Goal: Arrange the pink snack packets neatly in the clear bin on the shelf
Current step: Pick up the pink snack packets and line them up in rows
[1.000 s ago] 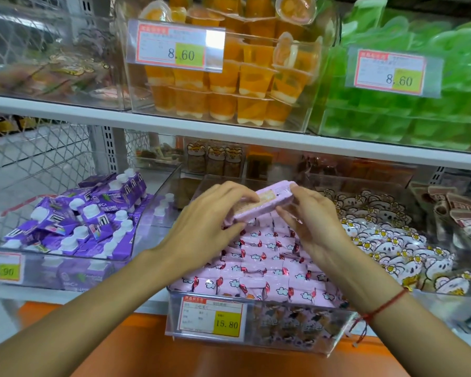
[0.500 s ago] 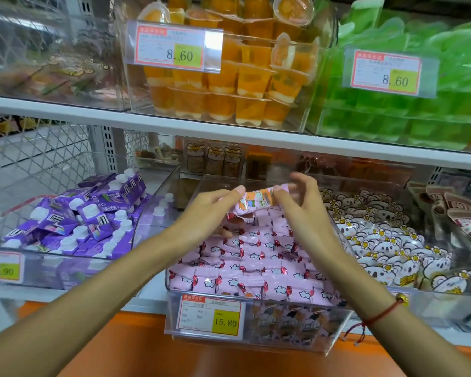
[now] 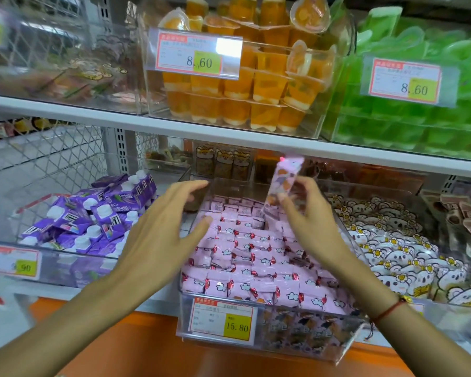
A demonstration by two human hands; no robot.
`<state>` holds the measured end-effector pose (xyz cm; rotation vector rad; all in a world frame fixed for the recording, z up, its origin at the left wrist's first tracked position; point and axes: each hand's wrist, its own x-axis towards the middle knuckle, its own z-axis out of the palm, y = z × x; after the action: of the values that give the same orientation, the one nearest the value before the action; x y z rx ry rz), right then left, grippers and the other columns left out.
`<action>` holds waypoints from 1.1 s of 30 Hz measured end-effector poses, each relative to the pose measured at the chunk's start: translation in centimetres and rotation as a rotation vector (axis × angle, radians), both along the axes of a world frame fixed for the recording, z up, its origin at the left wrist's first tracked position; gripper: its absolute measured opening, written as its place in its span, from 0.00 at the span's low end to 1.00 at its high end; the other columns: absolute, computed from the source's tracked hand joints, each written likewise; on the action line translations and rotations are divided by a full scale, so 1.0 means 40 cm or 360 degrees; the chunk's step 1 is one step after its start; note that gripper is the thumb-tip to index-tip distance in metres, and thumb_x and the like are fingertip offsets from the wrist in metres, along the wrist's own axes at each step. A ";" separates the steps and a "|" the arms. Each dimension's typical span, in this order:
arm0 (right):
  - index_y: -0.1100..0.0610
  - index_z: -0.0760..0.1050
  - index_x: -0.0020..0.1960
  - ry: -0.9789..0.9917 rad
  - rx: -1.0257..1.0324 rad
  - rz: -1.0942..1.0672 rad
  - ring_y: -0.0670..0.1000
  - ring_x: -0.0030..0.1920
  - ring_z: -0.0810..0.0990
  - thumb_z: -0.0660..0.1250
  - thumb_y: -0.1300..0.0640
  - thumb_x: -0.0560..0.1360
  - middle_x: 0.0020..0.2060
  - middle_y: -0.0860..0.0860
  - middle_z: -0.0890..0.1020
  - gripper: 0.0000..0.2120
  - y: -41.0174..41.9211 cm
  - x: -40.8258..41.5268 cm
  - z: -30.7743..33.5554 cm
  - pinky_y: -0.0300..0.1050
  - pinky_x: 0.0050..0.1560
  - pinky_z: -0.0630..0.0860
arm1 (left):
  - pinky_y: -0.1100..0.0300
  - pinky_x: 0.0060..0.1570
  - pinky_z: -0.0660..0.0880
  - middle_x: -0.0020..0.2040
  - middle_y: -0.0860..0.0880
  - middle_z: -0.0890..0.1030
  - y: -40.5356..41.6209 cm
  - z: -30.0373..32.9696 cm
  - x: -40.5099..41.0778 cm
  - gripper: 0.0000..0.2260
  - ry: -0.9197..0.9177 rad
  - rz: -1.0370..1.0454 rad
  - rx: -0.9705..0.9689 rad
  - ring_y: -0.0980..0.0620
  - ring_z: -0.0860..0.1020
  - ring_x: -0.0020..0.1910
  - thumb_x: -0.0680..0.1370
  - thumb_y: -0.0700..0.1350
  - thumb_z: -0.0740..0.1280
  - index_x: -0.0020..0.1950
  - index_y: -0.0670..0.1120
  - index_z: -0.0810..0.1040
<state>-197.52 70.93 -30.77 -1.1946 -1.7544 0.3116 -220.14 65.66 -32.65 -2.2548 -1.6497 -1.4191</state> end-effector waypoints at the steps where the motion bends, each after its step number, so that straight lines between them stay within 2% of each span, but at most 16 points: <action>1: 0.56 0.64 0.61 0.0129 -0.0078 -0.0002 0.43 0.46 0.78 0.62 0.57 0.78 0.51 0.49 0.79 0.14 0.009 -0.005 0.005 0.36 0.44 0.78 | 0.58 0.49 0.73 0.58 0.63 0.70 0.003 -0.012 -0.010 0.21 -0.0041 0.0047 -0.0073 0.60 0.73 0.54 0.76 0.51 0.65 0.68 0.56 0.67; 3: 0.54 0.60 0.59 0.0234 -0.0182 -0.0030 0.43 0.42 0.79 0.63 0.58 0.78 0.50 0.52 0.80 0.14 0.030 -0.016 0.004 0.28 0.34 0.75 | 0.64 0.45 0.72 0.54 0.59 0.73 0.011 -0.032 -0.012 0.16 -0.0194 0.0087 -0.0253 0.61 0.75 0.47 0.77 0.50 0.65 0.65 0.55 0.70; 4: 0.53 0.57 0.58 0.0221 -0.0232 -0.0041 0.46 0.41 0.80 0.63 0.59 0.78 0.49 0.53 0.80 0.16 0.039 -0.021 -0.002 0.29 0.30 0.73 | 0.68 0.42 0.69 0.52 0.58 0.75 0.016 -0.040 -0.007 0.12 -0.0288 0.0074 -0.0334 0.65 0.74 0.43 0.77 0.49 0.64 0.61 0.56 0.71; 6: 0.51 0.53 0.61 0.0101 -0.0329 -0.0039 0.50 0.39 0.80 0.63 0.60 0.79 0.49 0.53 0.80 0.20 0.054 -0.036 -0.021 0.36 0.30 0.73 | 0.68 0.41 0.68 0.49 0.58 0.76 0.021 -0.051 0.005 0.08 -0.0441 0.0027 -0.0433 0.69 0.72 0.42 0.79 0.49 0.62 0.57 0.56 0.74; 8: 0.51 0.49 0.67 -0.0076 -0.0354 -0.0048 0.53 0.36 0.80 0.62 0.61 0.79 0.42 0.52 0.80 0.25 0.063 -0.045 -0.044 0.48 0.31 0.75 | 0.62 0.45 0.70 0.47 0.61 0.75 0.021 -0.057 0.010 0.08 -0.0515 -0.0002 -0.0455 0.69 0.72 0.44 0.79 0.49 0.61 0.57 0.55 0.75; 10: 0.53 0.49 0.68 -0.0225 -0.0309 -0.0105 0.53 0.32 0.77 0.62 0.60 0.78 0.34 0.52 0.78 0.26 0.070 -0.035 -0.051 0.50 0.31 0.74 | 0.61 0.46 0.69 0.46 0.63 0.74 0.020 -0.055 0.011 0.08 -0.0534 -0.0003 -0.0455 0.67 0.73 0.45 0.79 0.48 0.61 0.57 0.55 0.75; 11: 0.53 0.50 0.66 -0.0296 -0.0291 -0.0131 0.52 0.32 0.77 0.63 0.60 0.78 0.34 0.51 0.77 0.25 0.073 -0.025 -0.047 0.50 0.32 0.73 | 0.61 0.46 0.69 0.46 0.63 0.74 0.020 -0.053 0.012 0.08 -0.0534 0.0000 -0.0452 0.67 0.72 0.44 0.80 0.48 0.61 0.57 0.55 0.75; 14: 0.54 0.57 0.56 -0.0412 -0.0337 -0.0117 0.54 0.39 0.78 0.66 0.60 0.76 0.39 0.51 0.78 0.18 0.077 -0.003 -0.022 0.52 0.41 0.76 | 0.64 0.42 0.70 0.47 0.63 0.74 0.019 -0.053 0.014 0.07 -0.0531 -0.0002 -0.0462 0.71 0.72 0.42 0.80 0.47 0.61 0.55 0.57 0.73; 16: 0.55 0.60 0.53 -0.0468 -0.0371 -0.0076 0.55 0.42 0.78 0.67 0.59 0.75 0.42 0.53 0.79 0.15 0.080 -0.005 -0.005 0.53 0.44 0.76 | 0.68 0.40 0.69 0.47 0.65 0.73 0.020 -0.054 0.015 0.07 -0.0537 -0.0005 -0.0469 0.76 0.72 0.41 0.80 0.47 0.60 0.54 0.58 0.72; 19: 0.54 0.67 0.55 -0.0611 -0.0390 0.0007 0.53 0.43 0.78 0.67 0.57 0.75 0.42 0.50 0.78 0.12 0.096 -0.021 0.007 0.47 0.41 0.74 | 0.77 0.38 0.68 0.47 0.64 0.73 0.021 -0.051 0.016 0.07 -0.0541 -0.0008 -0.0465 0.78 0.71 0.41 0.80 0.45 0.60 0.56 0.56 0.73; 22: 0.56 0.75 0.57 -0.1011 -0.0505 0.0007 0.56 0.53 0.78 0.67 0.55 0.75 0.51 0.55 0.80 0.12 0.117 -0.029 -0.010 0.49 0.54 0.75 | 0.78 0.38 0.67 0.49 0.62 0.74 0.022 -0.051 0.015 0.08 -0.0516 0.0000 -0.0472 0.77 0.71 0.40 0.80 0.45 0.60 0.57 0.55 0.73; 24: 0.56 0.78 0.59 -0.1180 -0.0579 0.0035 0.54 0.57 0.78 0.63 0.55 0.78 0.56 0.55 0.81 0.12 0.122 -0.030 -0.025 0.44 0.57 0.72 | 0.77 0.38 0.67 0.50 0.61 0.74 0.023 -0.052 0.012 0.08 -0.0492 -0.0018 -0.0454 0.78 0.71 0.40 0.80 0.45 0.60 0.57 0.54 0.73; 27: 0.55 0.75 0.64 -0.1240 -0.0670 0.0086 0.54 0.64 0.73 0.58 0.55 0.80 0.65 0.54 0.75 0.15 0.115 -0.023 -0.020 0.47 0.64 0.69 | 0.75 0.38 0.68 0.51 0.59 0.76 0.024 -0.051 0.007 0.08 -0.0460 -0.0023 -0.0435 0.72 0.73 0.44 0.80 0.46 0.61 0.58 0.54 0.74; 29: 0.53 0.70 0.68 -0.1202 -0.0638 0.0059 0.56 0.68 0.68 0.57 0.55 0.80 0.70 0.55 0.69 0.17 0.099 -0.008 -0.017 0.50 0.66 0.67 | 0.65 0.43 0.69 0.55 0.57 0.75 0.024 -0.048 0.003 0.10 -0.0340 0.0045 -0.0404 0.62 0.74 0.48 0.79 0.46 0.62 0.61 0.53 0.74; 31: 0.52 0.67 0.70 -0.1105 -0.0486 -0.0073 0.57 0.68 0.67 0.58 0.57 0.79 0.69 0.56 0.68 0.20 0.072 0.014 -0.024 0.51 0.64 0.69 | 0.63 0.47 0.66 0.57 0.58 0.72 0.023 -0.037 0.002 0.13 -0.0126 0.0090 -0.0198 0.58 0.73 0.54 0.78 0.45 0.64 0.62 0.51 0.73; 33: 0.52 0.66 0.71 -0.1052 -0.0337 -0.0160 0.57 0.66 0.68 0.58 0.58 0.78 0.66 0.56 0.70 0.20 0.041 0.032 -0.032 0.51 0.62 0.70 | 0.63 0.48 0.65 0.57 0.60 0.71 0.028 -0.008 0.014 0.13 0.0040 0.0038 0.0028 0.59 0.70 0.56 0.77 0.43 0.65 0.61 0.52 0.74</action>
<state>-196.26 72.58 -32.06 -1.6624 -2.2487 0.0354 -219.58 66.80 -32.97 -2.2266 -1.6441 -1.3891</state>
